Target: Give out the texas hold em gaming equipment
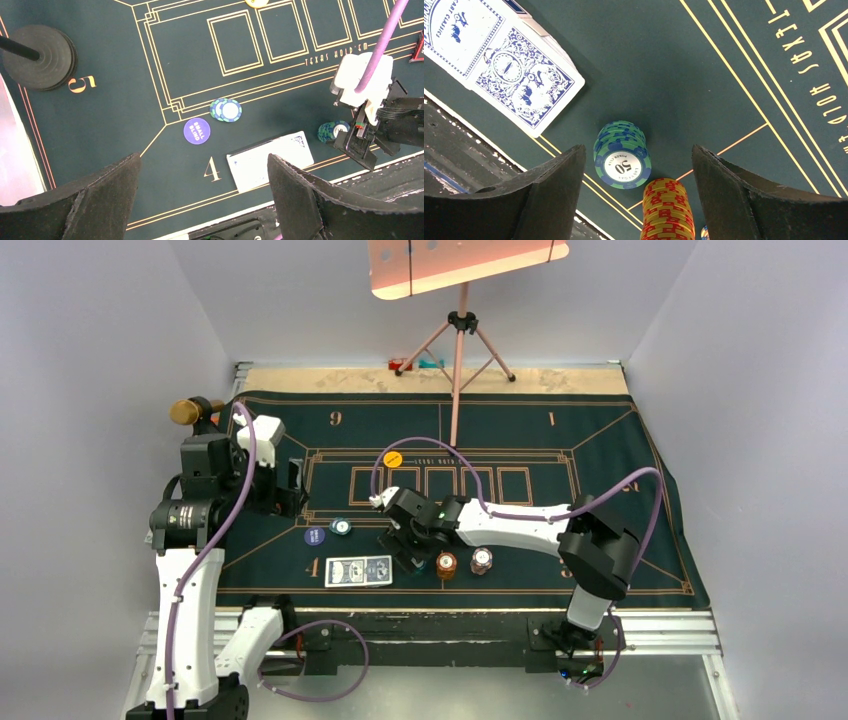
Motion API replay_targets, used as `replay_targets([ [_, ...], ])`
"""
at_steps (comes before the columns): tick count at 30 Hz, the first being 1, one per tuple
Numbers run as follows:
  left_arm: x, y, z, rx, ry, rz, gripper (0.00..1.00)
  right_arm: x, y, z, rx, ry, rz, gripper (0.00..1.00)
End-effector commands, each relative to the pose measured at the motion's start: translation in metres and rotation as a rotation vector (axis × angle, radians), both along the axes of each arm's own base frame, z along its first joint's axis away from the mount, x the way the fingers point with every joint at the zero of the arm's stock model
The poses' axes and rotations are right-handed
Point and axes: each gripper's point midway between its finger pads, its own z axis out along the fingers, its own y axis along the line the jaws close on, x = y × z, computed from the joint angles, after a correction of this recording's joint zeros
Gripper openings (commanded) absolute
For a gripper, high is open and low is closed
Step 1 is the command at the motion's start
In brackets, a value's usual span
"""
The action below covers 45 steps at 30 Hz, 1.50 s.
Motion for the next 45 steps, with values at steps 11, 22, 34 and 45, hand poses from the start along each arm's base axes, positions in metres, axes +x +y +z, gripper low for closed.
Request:
replay_targets([
  [11,0.004,0.003,0.008,0.019,-0.048,0.004,1.0,-0.006,0.007,-0.01,0.015,0.02,0.005,0.67],
  [22,0.005,0.004,0.013,0.023,-0.058,0.005,1.0,-0.01,0.007,-0.015,0.004,0.035,0.021,0.58],
  [34,0.004,0.006,0.016,0.032,-0.066,0.006,1.0,-0.014,0.003,-0.023,-0.027,0.055,0.042,0.63],
  [45,0.004,0.006,0.014,0.036,-0.065,0.005,1.0,-0.012,0.005,-0.008,0.003,0.036,0.037,0.57],
])
